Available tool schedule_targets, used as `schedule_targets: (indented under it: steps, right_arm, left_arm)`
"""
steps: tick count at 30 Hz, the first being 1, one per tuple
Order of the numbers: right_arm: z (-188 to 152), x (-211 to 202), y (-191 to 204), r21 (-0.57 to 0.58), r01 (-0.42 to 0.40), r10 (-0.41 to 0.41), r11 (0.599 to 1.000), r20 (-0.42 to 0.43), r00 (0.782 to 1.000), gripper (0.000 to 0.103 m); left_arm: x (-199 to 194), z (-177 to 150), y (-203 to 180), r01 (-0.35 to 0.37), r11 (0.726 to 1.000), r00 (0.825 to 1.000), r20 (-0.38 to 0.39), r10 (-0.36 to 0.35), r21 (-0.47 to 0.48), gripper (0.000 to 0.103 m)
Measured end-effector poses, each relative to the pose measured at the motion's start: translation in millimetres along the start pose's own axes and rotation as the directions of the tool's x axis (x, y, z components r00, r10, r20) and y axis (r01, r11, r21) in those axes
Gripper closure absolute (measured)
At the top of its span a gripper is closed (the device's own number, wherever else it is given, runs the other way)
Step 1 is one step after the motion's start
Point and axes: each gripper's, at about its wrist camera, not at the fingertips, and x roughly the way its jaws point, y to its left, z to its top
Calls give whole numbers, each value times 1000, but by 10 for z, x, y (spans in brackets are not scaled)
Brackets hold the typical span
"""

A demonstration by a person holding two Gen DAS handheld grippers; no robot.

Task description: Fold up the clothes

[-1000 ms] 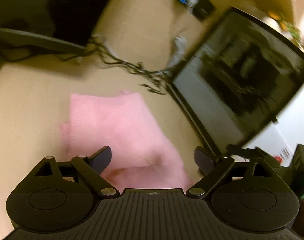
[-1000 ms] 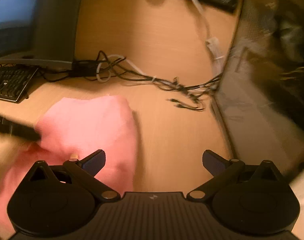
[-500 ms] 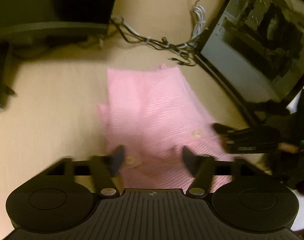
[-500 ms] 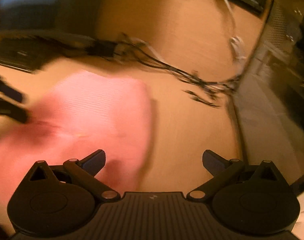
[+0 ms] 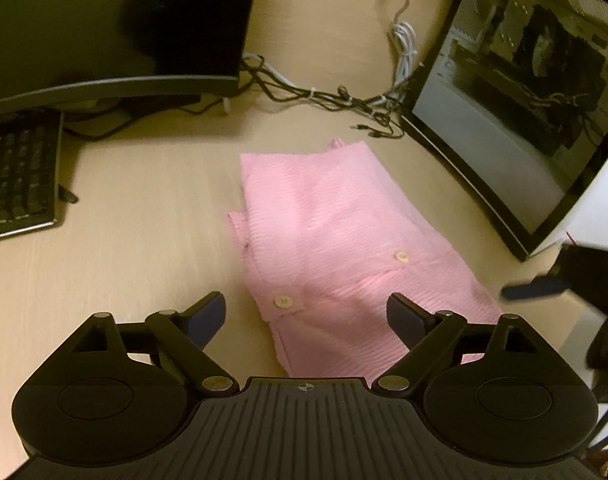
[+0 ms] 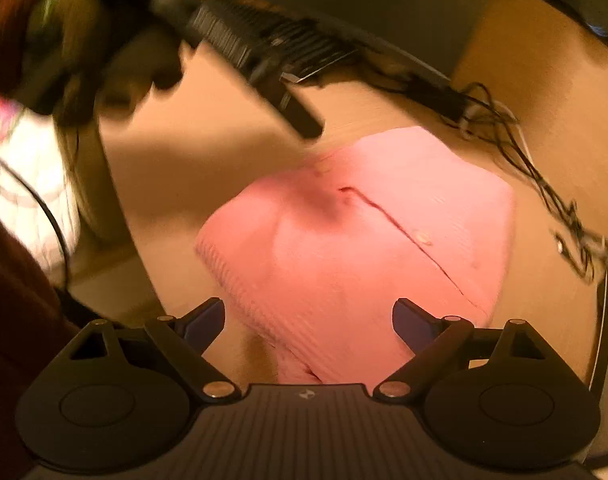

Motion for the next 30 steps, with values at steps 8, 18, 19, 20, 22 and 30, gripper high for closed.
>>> schedule_targets:
  steps: [8,18,19,20,22,30]
  right_arm:
    - [89,362,-398,344,-65,86,937,-45,995,44]
    - [-142,602,-1204,817,-231,313,528,66,948,44]
    - [-141,582,-1164,812,-226,304,538,63,950,44]
    - [-127,525,-1093,803,-215,289,556,57,956,44]
    - [-65,440,-997,767,-188,248,613,40,968,42]
    - [-135,-161,32,67,161,-165,985,60,984,12]
  left_arm:
    - [-450,-247,201,-62,997,995,87,58,52,5]
    - [-283,-710,-240,-43,914,999,39,30,404,1]
    - [-199,-725,-302,-77,891,997,52,60,447,1]
    - [-113,-737,-365,-113,865,993,69,91,489,1]
    - [53,-749,-474,-174,810,985,104,140,560,1]
    - [323,-402,-354,-16,909,1000,17,10,417,1]
